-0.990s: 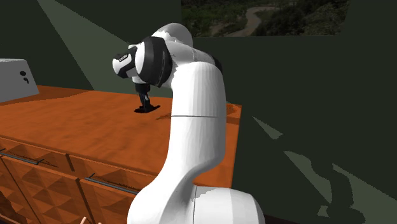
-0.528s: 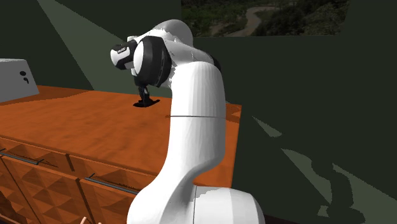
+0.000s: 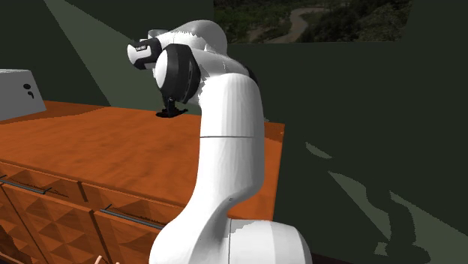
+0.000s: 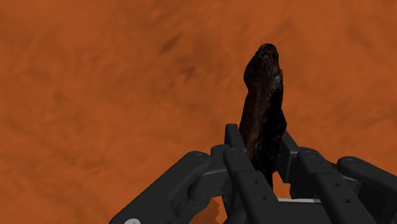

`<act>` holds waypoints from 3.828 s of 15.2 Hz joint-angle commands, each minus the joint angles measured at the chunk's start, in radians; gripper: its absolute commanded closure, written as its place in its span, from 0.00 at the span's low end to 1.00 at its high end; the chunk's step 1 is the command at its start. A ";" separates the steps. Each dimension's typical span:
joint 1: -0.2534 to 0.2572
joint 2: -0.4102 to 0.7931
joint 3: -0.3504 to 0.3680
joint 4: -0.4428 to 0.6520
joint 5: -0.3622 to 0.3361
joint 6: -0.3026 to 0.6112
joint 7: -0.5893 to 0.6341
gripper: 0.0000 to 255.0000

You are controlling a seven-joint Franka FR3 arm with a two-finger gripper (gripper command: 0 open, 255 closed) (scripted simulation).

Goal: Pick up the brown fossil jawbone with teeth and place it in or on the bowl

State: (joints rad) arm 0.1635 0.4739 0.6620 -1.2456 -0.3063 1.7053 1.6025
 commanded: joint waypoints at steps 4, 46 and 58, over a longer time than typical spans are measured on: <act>0.023 0.012 -0.001 0.090 -0.006 -0.077 -0.005 1.00; -0.321 0.110 -0.092 0.124 0.017 0.001 -0.439 1.00; -0.301 0.120 -0.093 0.212 0.014 -0.074 -0.445 0.00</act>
State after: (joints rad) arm -0.1462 0.5932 0.5686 -1.0671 -0.2920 1.6629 1.1579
